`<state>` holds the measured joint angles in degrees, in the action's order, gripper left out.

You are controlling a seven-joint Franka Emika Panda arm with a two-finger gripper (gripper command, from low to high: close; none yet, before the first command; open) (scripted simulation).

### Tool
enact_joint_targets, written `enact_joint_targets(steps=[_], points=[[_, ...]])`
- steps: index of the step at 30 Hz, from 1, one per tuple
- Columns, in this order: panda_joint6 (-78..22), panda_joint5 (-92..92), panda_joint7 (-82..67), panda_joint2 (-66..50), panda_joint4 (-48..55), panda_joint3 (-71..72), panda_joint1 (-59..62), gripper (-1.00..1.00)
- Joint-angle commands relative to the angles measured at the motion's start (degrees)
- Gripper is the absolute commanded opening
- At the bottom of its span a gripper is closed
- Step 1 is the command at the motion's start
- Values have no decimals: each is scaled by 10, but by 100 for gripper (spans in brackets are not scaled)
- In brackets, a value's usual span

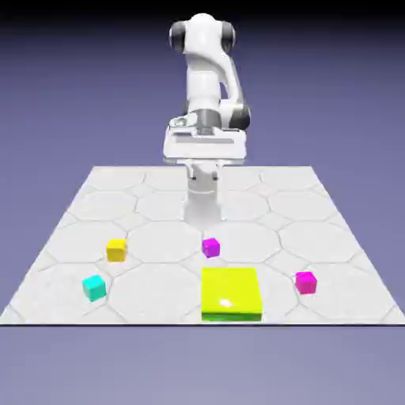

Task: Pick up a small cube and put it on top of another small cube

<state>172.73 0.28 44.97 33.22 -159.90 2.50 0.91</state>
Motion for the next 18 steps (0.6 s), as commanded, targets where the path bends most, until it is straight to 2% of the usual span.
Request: enact_joint_targets(steps=[1,18], points=[[-11,2,21,5,9,21,13,0],[-191,42,375,84,164,374,238,0]])
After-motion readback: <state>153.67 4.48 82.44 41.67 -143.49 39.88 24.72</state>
